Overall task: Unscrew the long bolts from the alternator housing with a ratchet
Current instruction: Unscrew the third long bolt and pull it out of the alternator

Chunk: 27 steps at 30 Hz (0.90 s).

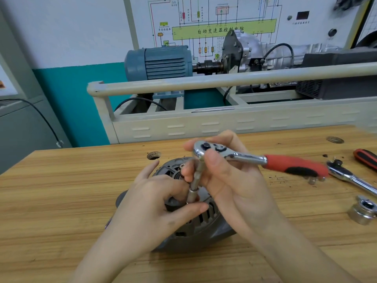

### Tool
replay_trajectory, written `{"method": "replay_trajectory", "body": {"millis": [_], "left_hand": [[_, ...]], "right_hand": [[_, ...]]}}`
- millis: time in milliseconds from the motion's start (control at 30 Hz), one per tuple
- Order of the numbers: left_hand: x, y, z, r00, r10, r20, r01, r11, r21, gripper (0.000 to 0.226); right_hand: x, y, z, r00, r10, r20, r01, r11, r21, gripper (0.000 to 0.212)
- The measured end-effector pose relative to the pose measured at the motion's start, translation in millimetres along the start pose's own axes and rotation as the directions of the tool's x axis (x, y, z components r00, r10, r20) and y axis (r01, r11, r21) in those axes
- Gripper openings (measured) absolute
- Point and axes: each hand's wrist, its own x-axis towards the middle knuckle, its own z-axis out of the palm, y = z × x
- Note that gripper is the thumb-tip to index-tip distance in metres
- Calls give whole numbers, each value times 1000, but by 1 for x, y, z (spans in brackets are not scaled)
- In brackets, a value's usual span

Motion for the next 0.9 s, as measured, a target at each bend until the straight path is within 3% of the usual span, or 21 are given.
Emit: {"method": "replay_trajectory", "body": {"millis": [167,333,467,600,700,900], "left_hand": [[0,2,2,999,-22,-46,23,1000,14,34],[-2,0,-3,998,10,63,-10,1000,-1,61],[-2,-1,-4,998,27,49,-25,999,-38,45],[1,2,2,998,-7,-66,6,1000,-14,30],[1,1,3,998,-26,-66,24,999,-21,37],[-2,-1,-3,1000,4,28,-3,1000,-31,53]], "right_hand": [[1,0,-2,999,-7,-49,9,999,31,15],[3,2,-2,999,34,-3,-33,999,36,28],[2,1,-2,998,65,19,-66,995,78,24],[0,0,-2,998,-10,-67,13,999,37,15],[-1,-1,-2,997,-42,-71,43,999,9,19],[2,2,-2,997,70,22,-72,995,73,23]]}}
